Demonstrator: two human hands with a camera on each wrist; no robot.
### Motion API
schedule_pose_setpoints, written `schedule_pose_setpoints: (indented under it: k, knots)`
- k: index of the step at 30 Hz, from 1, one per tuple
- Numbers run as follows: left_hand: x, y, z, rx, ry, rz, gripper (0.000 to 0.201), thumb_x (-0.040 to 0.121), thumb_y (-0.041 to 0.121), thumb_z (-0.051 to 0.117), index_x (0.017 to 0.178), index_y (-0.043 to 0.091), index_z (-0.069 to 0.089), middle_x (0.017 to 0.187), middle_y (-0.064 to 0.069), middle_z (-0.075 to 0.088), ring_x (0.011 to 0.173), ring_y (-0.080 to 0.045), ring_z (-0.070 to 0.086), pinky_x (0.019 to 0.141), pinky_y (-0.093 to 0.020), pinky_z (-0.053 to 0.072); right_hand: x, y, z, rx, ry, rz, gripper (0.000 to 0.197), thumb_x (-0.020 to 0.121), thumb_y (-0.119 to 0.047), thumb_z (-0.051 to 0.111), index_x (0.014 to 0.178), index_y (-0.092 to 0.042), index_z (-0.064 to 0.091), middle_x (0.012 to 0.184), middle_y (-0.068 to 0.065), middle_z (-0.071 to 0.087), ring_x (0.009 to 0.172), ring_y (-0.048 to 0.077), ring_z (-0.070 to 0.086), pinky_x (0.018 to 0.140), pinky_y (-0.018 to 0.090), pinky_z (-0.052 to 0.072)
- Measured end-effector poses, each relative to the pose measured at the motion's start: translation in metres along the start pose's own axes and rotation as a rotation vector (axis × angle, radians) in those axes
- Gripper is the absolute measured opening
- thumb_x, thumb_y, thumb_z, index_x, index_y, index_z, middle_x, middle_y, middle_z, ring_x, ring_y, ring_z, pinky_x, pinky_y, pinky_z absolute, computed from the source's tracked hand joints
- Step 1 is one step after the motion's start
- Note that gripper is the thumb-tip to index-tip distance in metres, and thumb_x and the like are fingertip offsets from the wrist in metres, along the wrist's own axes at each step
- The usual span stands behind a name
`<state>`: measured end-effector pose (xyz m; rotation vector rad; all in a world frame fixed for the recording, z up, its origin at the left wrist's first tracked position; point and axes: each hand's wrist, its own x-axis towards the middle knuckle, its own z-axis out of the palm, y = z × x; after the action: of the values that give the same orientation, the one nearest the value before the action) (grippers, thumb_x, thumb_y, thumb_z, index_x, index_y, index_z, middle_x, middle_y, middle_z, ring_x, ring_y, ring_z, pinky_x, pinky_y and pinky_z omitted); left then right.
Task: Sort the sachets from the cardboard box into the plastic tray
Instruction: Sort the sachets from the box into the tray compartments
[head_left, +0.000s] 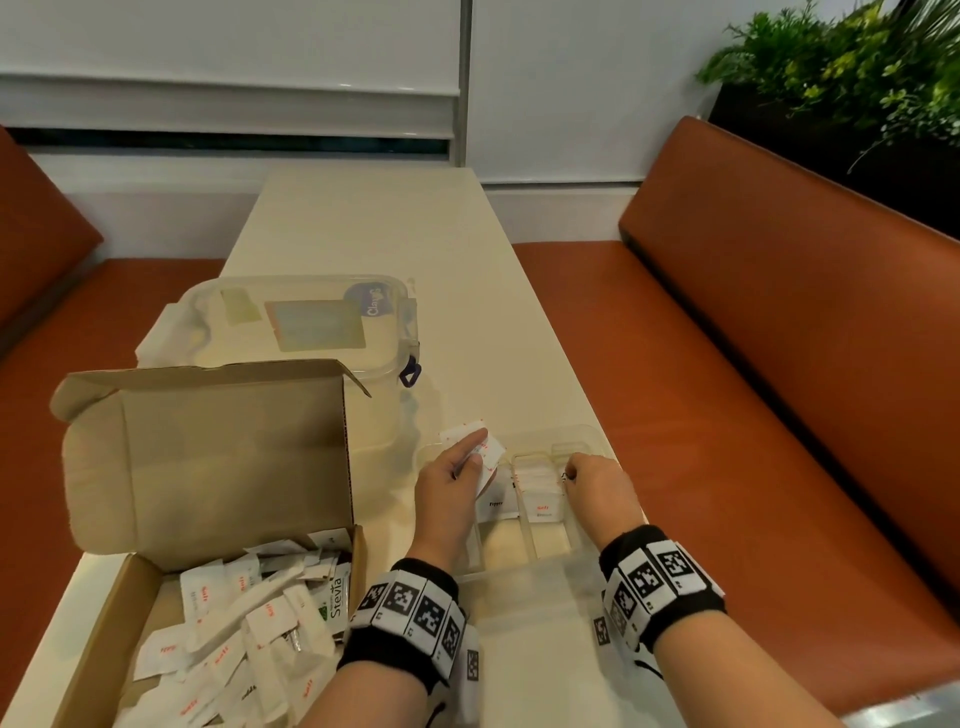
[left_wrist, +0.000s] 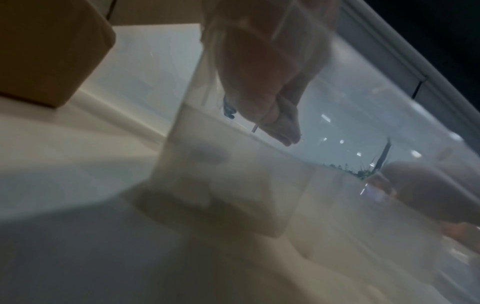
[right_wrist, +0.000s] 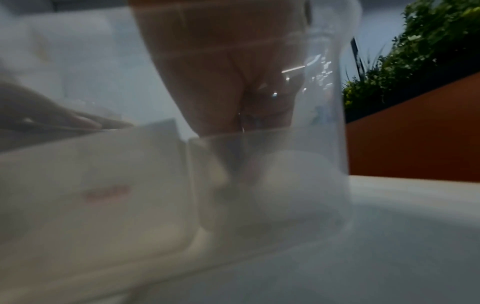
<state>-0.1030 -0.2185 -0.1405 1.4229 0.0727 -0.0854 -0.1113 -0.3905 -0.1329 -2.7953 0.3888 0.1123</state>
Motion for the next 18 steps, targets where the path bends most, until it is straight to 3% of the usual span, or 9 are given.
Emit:
schedule_pose_setpoints:
  k: [6, 10, 14, 18]
  knots:
    - [-0.0003, -0.0003, 0.0, -0.011, -0.03, -0.01, 0.037, 0.096, 0.002, 0.047, 0.111, 0.031, 0.066, 0.118, 0.014, 0.062, 0.12, -0.012, 0.054, 0.107, -0.041, 0.042, 0.0021, 0.0025, -0.0044, -0.101, 0.002, -0.019, 0.027, 0.092, -0.006, 0.044, 0.106, -0.012, 0.066, 0.104, 0.004, 0.068, 0.093, 0.021, 0.063, 0.078, 0.03, 0.051]
    - [0.0, -0.0002, -0.001, 0.045, -0.042, 0.011, 0.042, 0.094, 0.001, 0.047, 0.116, 0.033, 0.064, 0.134, 0.005, 0.055, 0.126, -0.012, 0.048, 0.109, -0.039, 0.04, 0.0004, 0.0026, -0.0028, -0.15, -0.026, -0.042, 0.029, 0.089, -0.005, 0.043, 0.101, -0.014, 0.068, 0.097, 0.003, 0.069, 0.086, 0.021, 0.063, 0.073, 0.029, 0.051]
    - [-0.001, 0.0013, -0.0002, 0.054, -0.052, -0.003, 0.042, 0.094, 0.001, 0.047, 0.116, 0.032, 0.064, 0.134, 0.006, 0.054, 0.126, -0.012, 0.048, 0.109, -0.038, 0.04, 0.0014, 0.0023, -0.0024, -0.162, -0.033, -0.046, 0.029, 0.09, -0.006, 0.042, 0.098, -0.015, 0.068, 0.091, 0.002, 0.068, 0.073, 0.018, 0.057, 0.067, 0.026, 0.049]
    - [-0.0034, 0.0041, 0.0, 0.062, -0.075, -0.008, 0.042, 0.094, 0.0, 0.047, 0.114, 0.032, 0.065, 0.129, 0.008, 0.057, 0.122, -0.011, 0.051, 0.106, -0.037, 0.043, -0.0013, -0.0026, -0.007, -0.061, 0.032, -0.05, 0.03, 0.092, -0.007, 0.043, 0.11, -0.016, 0.066, 0.104, 0.002, 0.068, 0.091, 0.02, 0.063, 0.077, 0.029, 0.051]
